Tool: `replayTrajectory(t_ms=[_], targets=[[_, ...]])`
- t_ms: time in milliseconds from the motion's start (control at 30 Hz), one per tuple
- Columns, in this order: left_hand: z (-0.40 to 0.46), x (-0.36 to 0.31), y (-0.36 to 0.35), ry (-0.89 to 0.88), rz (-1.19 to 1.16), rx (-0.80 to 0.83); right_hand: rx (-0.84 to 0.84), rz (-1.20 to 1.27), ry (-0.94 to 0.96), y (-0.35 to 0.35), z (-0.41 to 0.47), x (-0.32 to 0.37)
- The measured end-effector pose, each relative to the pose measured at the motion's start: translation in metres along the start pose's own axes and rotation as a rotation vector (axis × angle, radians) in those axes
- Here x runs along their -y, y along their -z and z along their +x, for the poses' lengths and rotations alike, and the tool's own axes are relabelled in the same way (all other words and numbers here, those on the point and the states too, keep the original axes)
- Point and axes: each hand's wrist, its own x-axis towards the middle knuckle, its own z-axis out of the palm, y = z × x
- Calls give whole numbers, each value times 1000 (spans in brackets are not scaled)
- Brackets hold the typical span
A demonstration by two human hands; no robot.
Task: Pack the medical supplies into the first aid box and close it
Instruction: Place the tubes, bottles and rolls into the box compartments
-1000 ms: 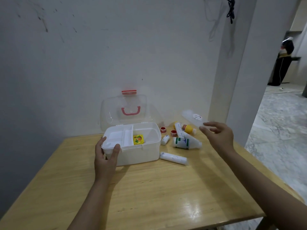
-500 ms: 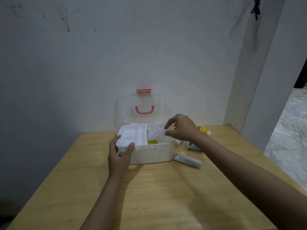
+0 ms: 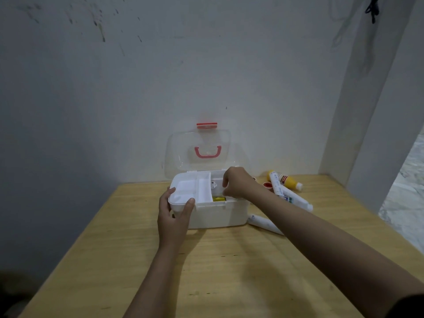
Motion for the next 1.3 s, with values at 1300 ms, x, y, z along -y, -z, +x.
replayTrajectory(t_ms=[1300], targets=[[-1,2,-1,-7,6,-19,-370,129,-318,14,-102,-184]])
